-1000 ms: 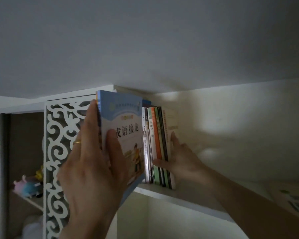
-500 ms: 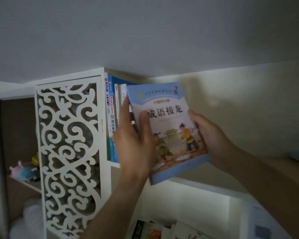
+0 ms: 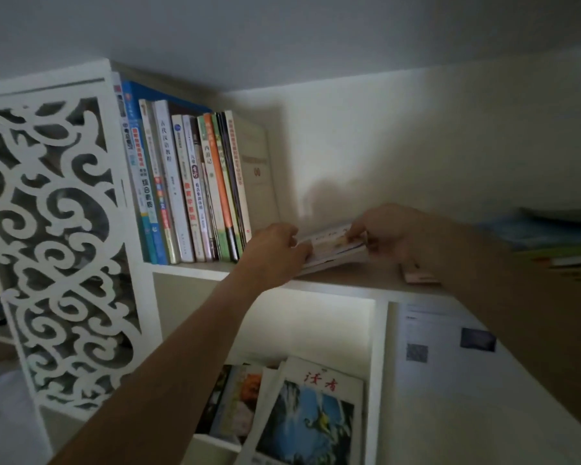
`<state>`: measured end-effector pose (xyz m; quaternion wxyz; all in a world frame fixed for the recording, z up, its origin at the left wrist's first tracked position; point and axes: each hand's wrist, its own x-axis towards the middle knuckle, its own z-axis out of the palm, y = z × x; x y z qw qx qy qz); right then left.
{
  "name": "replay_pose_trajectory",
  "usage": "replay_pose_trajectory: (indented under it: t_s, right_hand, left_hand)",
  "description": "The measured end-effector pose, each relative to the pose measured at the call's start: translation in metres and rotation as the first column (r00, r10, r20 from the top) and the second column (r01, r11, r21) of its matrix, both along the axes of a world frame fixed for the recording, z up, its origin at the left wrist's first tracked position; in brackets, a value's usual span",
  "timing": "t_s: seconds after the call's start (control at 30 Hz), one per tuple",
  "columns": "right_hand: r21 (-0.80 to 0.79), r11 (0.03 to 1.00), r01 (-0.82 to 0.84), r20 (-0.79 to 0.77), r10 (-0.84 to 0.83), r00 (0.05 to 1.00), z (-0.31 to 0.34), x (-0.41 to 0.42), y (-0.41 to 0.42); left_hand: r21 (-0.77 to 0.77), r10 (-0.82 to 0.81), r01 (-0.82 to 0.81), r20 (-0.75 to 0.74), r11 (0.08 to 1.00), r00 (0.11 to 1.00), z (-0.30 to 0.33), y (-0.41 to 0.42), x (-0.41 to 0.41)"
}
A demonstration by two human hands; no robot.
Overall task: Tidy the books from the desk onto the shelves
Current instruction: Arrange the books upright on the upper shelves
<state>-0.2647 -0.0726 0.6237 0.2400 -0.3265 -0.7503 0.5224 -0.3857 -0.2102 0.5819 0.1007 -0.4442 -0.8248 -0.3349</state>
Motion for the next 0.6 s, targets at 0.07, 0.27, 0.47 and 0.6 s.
replay_pose_trajectory:
  t_s: [0.07,0.27,0.47,0.6]
  right_hand:
    - [0.009,1.000,0.006,0.033,-0.006,0.999,-0.005,0.007,-0.002]
    - [-0.133,0.990,0.051,-0.202,-0.078,0.976,-0.010,0.025,0.000]
    - [-0.093,0.996,-0.002,-0.334,-0.030,0.942,-0.008,0.050,-0.012]
    - [0.064,0.997,-0.043,-0.462,0.068,0.884,-0.030,0.065,-0.040]
  left_hand:
    - [0.023,-0.042,0.042,0.003,0.999,0.999,-0.005,-0.001,0.000]
    - [0.087,-0.096,0.088,0.093,0.992,0.991,-0.023,-0.017,0.005]
    - [0.462,-0.340,0.126,0.417,0.878,0.843,-0.013,-0.020,0.023]
    - [0.584,-0.469,0.151,0.443,0.798,0.764,-0.030,-0.030,0.035]
